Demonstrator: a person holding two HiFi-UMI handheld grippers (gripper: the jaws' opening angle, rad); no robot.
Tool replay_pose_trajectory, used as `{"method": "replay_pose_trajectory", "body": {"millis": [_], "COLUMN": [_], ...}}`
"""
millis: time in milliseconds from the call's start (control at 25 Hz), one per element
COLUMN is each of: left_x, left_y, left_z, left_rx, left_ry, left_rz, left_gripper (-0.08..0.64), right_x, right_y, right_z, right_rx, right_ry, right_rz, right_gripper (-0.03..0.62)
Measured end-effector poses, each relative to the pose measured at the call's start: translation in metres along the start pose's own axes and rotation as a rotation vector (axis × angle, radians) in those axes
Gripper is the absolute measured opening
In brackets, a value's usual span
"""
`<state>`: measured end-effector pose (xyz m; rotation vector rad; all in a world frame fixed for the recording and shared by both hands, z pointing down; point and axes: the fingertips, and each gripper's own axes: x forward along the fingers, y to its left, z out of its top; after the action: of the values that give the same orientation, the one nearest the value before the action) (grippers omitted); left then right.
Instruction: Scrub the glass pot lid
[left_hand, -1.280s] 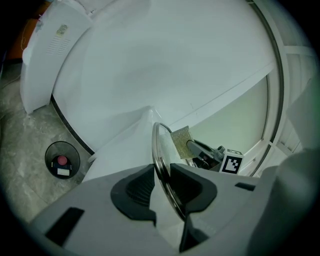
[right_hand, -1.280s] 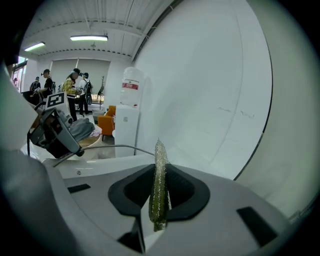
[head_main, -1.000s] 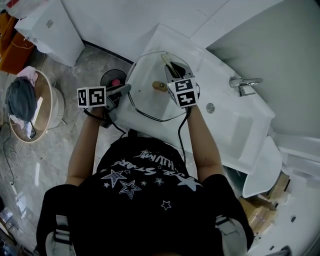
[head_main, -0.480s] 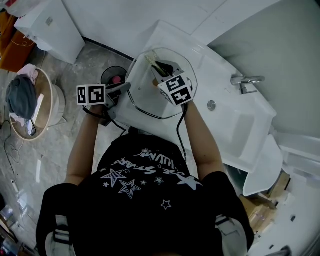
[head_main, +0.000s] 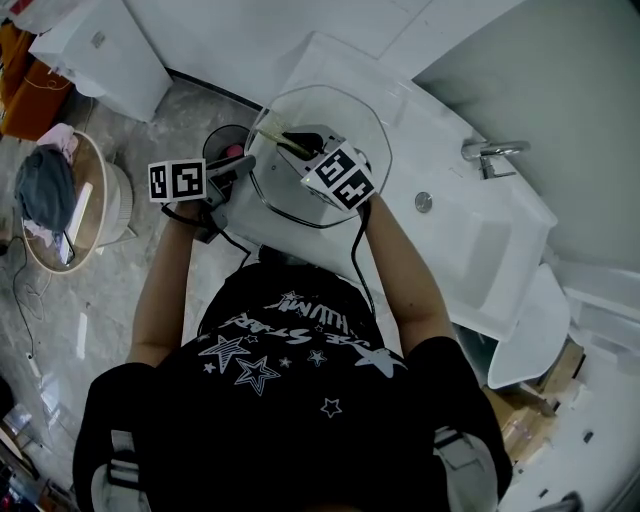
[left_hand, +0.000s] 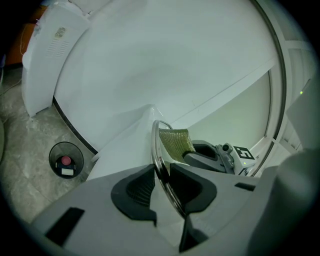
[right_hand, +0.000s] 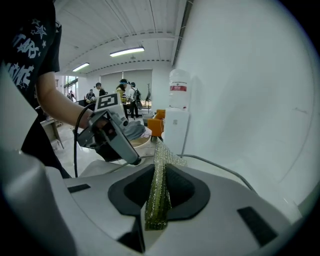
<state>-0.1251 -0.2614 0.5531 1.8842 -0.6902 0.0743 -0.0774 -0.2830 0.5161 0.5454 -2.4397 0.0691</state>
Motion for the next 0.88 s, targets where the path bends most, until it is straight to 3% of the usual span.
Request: {"method": "replay_pose_trajectory", "body": {"millis": [880], "left_x": [0.001], "left_y": [0.001], "left_z": [0.002], "left_rx": [-0.004], "left_ry": [-0.038], "left_rz": [0.057], "left_gripper": [0.098], "right_x": [-0.040], "right_y": [0.087], "right_z": [-0.021], "right_rx": [-0.022], "right_ry": [0.018], "right_rz": [0.361], "right_gripper": [0.071]}}
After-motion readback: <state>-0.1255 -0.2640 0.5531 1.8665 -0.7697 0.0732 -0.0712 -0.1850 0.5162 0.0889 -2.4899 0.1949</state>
